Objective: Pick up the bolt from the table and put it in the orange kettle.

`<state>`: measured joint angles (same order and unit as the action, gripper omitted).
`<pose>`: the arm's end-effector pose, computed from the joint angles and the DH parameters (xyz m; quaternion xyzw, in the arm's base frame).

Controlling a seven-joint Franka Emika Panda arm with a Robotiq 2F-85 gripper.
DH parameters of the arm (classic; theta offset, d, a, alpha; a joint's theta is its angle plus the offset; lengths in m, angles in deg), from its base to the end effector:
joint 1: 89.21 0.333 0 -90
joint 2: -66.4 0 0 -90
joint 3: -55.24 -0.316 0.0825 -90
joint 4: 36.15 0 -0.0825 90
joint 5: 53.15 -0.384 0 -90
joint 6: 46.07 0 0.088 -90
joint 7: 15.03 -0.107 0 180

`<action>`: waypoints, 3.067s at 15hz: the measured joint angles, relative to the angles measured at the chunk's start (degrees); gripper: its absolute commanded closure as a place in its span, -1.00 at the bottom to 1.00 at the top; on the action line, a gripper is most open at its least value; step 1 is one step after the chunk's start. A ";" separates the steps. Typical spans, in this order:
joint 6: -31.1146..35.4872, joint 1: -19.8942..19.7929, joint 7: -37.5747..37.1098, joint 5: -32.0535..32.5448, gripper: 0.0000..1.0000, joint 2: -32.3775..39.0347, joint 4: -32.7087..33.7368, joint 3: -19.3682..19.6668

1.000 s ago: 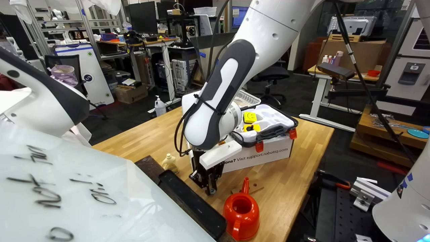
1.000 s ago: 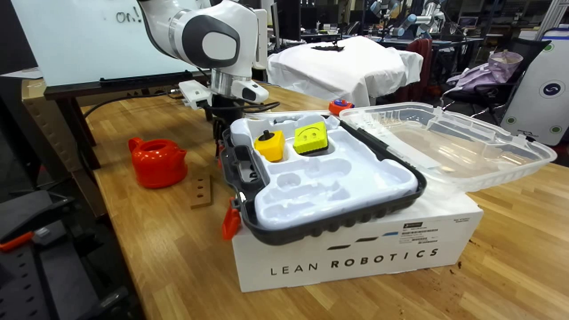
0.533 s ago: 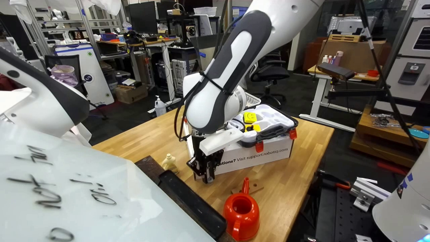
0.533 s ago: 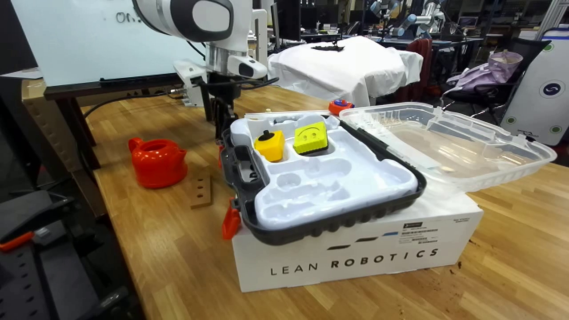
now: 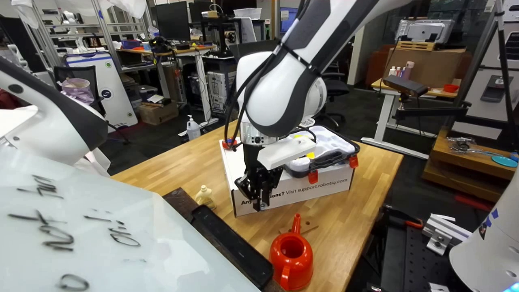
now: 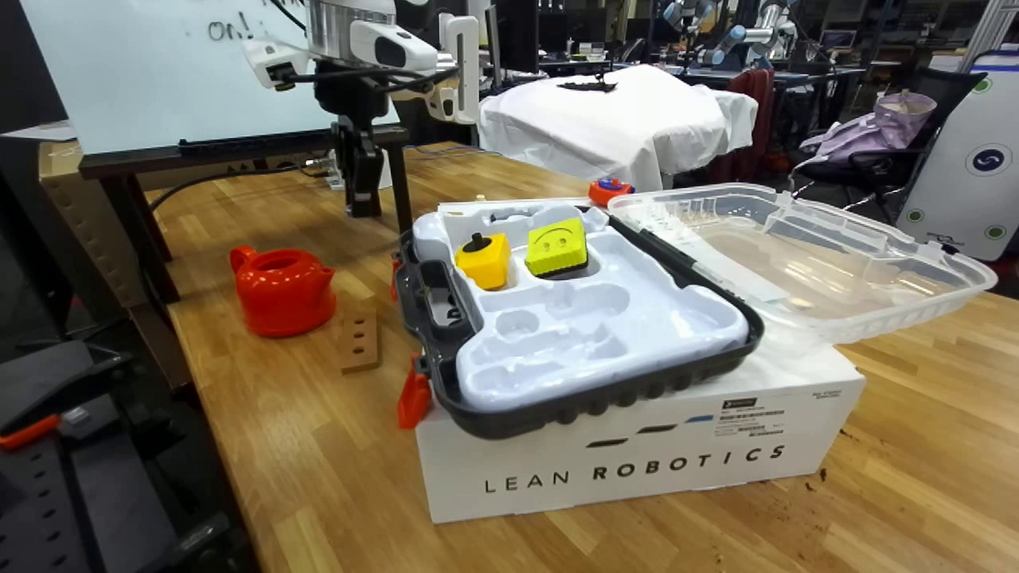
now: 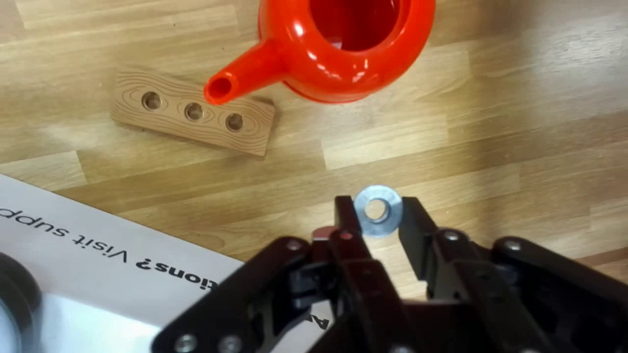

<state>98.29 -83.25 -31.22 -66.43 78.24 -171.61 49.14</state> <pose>0.4939 0.1044 0.2358 -0.9880 0.1322 0.0436 0.0672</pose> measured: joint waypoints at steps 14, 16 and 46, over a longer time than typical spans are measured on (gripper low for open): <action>0.05 1.46 0.44 -3.59 0.87 -8.18 -11.18 -1.38; 0.05 2.03 0.47 -3.59 0.87 -8.06 -11.58 -1.79; 0.00 2.87 3.09 -5.08 -0.27 2.09 -6.94 -3.33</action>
<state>98.29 -80.38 -28.14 -71.51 80.32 -178.55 45.80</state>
